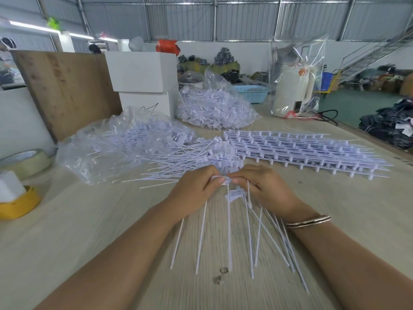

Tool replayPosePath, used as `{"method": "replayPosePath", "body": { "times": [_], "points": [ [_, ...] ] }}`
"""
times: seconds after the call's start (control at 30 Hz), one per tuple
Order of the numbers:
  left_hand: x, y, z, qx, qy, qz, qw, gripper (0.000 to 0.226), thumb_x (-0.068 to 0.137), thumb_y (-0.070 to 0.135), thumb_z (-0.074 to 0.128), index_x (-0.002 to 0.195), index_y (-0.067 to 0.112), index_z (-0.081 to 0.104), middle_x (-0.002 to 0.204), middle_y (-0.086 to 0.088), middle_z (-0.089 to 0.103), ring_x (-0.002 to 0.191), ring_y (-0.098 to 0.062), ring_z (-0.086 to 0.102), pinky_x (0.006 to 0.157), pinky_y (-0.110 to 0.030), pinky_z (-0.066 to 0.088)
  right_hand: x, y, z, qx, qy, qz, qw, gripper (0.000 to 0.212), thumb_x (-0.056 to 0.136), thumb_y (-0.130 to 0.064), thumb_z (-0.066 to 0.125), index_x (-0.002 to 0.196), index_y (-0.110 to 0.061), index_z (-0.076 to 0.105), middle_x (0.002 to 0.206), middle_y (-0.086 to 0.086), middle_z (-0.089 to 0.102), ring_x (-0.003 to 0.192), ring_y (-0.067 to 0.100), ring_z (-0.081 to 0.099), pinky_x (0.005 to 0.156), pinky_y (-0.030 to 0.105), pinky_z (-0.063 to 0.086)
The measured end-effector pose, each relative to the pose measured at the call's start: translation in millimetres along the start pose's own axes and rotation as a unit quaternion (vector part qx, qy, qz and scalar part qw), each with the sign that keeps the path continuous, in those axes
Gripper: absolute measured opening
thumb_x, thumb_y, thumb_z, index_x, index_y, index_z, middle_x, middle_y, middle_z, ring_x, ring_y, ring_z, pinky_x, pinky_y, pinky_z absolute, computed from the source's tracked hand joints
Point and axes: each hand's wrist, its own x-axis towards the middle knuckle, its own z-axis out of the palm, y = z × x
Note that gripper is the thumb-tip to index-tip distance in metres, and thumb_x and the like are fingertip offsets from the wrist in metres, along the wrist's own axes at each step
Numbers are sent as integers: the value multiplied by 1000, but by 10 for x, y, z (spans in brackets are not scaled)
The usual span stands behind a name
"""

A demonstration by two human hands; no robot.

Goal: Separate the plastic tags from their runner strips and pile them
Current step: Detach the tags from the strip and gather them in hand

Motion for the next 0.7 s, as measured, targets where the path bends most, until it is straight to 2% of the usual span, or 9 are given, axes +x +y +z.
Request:
{"method": "replayPosePath", "body": {
  "times": [0.1, 0.17, 0.23, 0.37, 0.43, 0.5, 0.57, 0.63, 0.7],
  "points": [
    [2, 18, 7, 16, 19, 38, 999, 24, 96, 26, 51, 92, 4, 60, 70, -2, 55, 63, -18, 48, 62, -36, 36, -8, 16, 21, 33, 1, 46, 998, 15, 89, -13, 61, 87, -6, 74, 67, -4, 61, 59, 11, 56, 57, 25, 43],
    [12, 31, 10, 31, 27, 65, 997, 22, 95, 24, 54, 90, 4, 60, 72, -2, 57, 64, -21, 50, 61, -34, 34, -20, 37, 38, 56, 24, 101, 993, 27, 91, -18, 58, 69, -4, 67, 57, 1, 60, 50, 12, 55, 53, 22, 42],
    [22, 50, -10, 48, 43, 82, 995, 22, 95, 27, 51, 86, 7, 57, 69, 4, 54, 62, -18, 49, 61, -29, 28, -33, 77, 17, 95, 56, 172, 979, 34, 92, -22, 56, 62, -6, 62, 52, 3, 59, 45, 9, 55, 51, 20, 43],
    [20, 3, -82, -25, 88, 46, 995, 17, 95, 31, 46, 80, 24, 49, 54, 15, 43, 52, -2, 43, 53, -20, 26, -68, 140, -83, 138, 80, 200, 967, 19, 90, -23, 54, 79, -30, 67, 61, 1, 60, 52, 7, 51, 53, 19, 40],
    [13, -44, -74, -26, 83, 19, 996, 18, 97, 27, 47, 79, 25, 48, 55, 14, 43, 52, -2, 42, 52, -25, 29, -58, 139, -86, 129, 58, 170, 975, 18, 90, -16, 56, 98, -24, 70, 76, 5, 62, 68, 11, 54, 64, 19, 41],
    [10, -72, -62, -26, 81, 4, 996, 18, 97, 22, 46, 80, 22, 50, 57, 11, 47, 54, -3, 44, 54, -28, 32, -46, 134, -48, 108, 25, 131, 985, 23, 89, -7, 59, 109, -13, 68, 80, 1, 56, 72, 12, 51, 66, 15, 38],
    [8, -90, -58, -37, 77, -4, 996, 17, 97, 16, 42, 85, 16, 54, 66, 8, 56, 61, -7, 52, 58, -33, 40, -37, 148, -19, 93, -13, 111, 989, 30, 86, 2, 60, 112, -11, 66, 85, -1, 52, 72, 17, 50, 64, 19, 38],
    [3, -108, -58, -60, 70, -19, 996, 19, 94, 10, 38, 92, 15, 56, 75, 5, 60, 71, -15, 58, 67, -38, 45, -42, 180, -3, 80, -52, 99, 990, 43, 80, 16, 56, 111, -12, 66, 91, 7, 54, 81, 24, 51, 69, 28, 40],
    [3, -123, -53, -77, 65, -32, 994, 24, 93, 3, 36, 98, 18, 54, 80, 7, 60, 75, -10, 59, 72, -39, 49, -45, 209, 5, 68, -75, 84, 991, 56, 72, 27, 45, 108, -9, 68, 94, 13, 57, 89, 29, 51, 76, 34, 42]
  ]
}}
